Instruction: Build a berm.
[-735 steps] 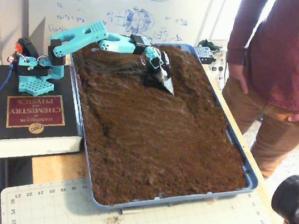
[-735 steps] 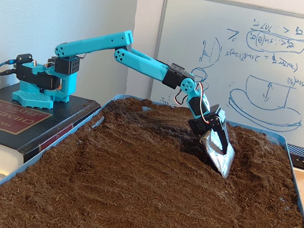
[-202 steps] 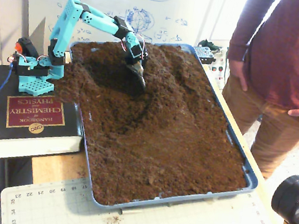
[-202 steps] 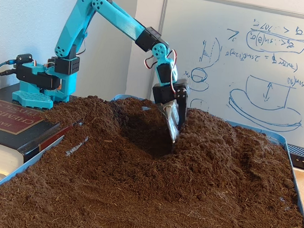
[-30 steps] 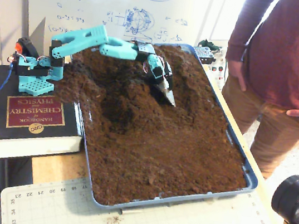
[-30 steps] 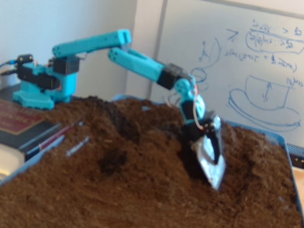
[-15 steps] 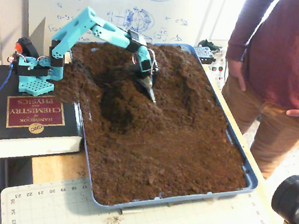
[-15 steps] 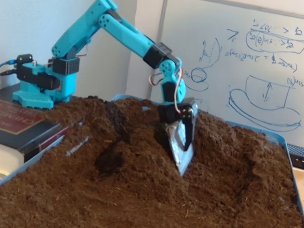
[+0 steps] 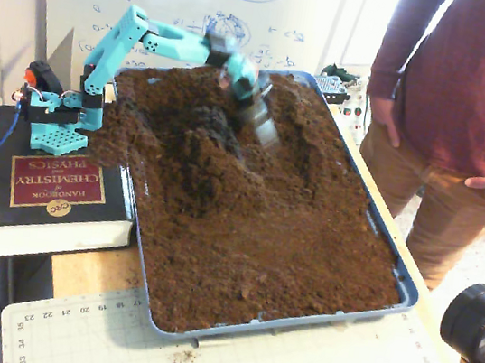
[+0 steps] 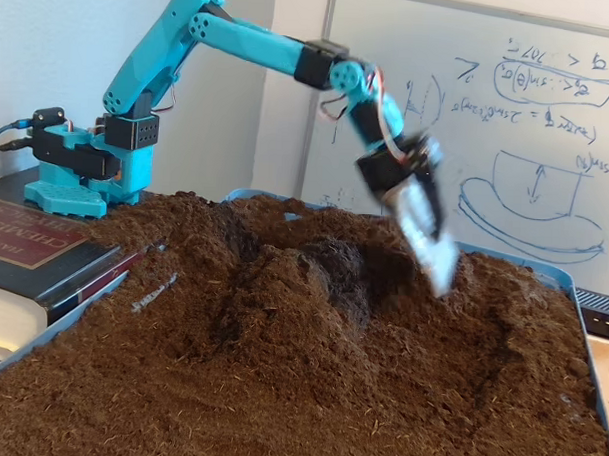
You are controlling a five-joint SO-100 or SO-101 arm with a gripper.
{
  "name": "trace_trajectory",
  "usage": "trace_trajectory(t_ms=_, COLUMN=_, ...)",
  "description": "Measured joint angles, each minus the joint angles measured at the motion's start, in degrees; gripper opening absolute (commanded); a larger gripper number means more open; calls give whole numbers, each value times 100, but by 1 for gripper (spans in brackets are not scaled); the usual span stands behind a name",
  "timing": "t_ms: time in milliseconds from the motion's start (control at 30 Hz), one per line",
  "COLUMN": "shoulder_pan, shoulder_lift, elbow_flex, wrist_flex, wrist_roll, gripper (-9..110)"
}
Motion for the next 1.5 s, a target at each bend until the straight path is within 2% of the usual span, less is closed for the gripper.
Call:
trace_trajectory(t_ms=167, shoulder_pan=264, shoulder_lift=-1881, elbow_flex=-1433, wrist_flex=-993, wrist_roll=62, gripper=1)
trace_trajectory(t_ms=333, shoulder_pan=18, shoulder_lift=-3533, elbow_flex=-2109, wrist_flex=-1907, wrist_roll=773, gripper=0)
trace_trajectory(t_ms=533, shoulder_pan=-1116, shoulder_lift=-3876, elbow_flex=-2461, wrist_flex=-2338, wrist_roll=1854, gripper=0)
trace_trajectory(t_ms=633, shoulder_pan=-1529, shoulder_lift=-3885, elbow_flex=-2452, wrist_flex=-2338, wrist_roll=1934, gripper=0)
trace_trajectory(t_ms=900, shoulder_pan=-1608, shoulder_lift=-3454, elbow_flex=-1406, wrist_flex=-1907, wrist_roll=1424, gripper=0)
trace_trajectory(t_ms=1133, shoulder_pan=-1494, shoulder_lift=-1986, elbow_flex=343, wrist_flex=-1318, wrist_roll=1020, gripper=0)
trace_trajectory(t_ms=1500, shoulder_pan=-914, shoulder_lift=53, elbow_flex=3199, wrist_flex=-1204, wrist_roll=439, gripper=0)
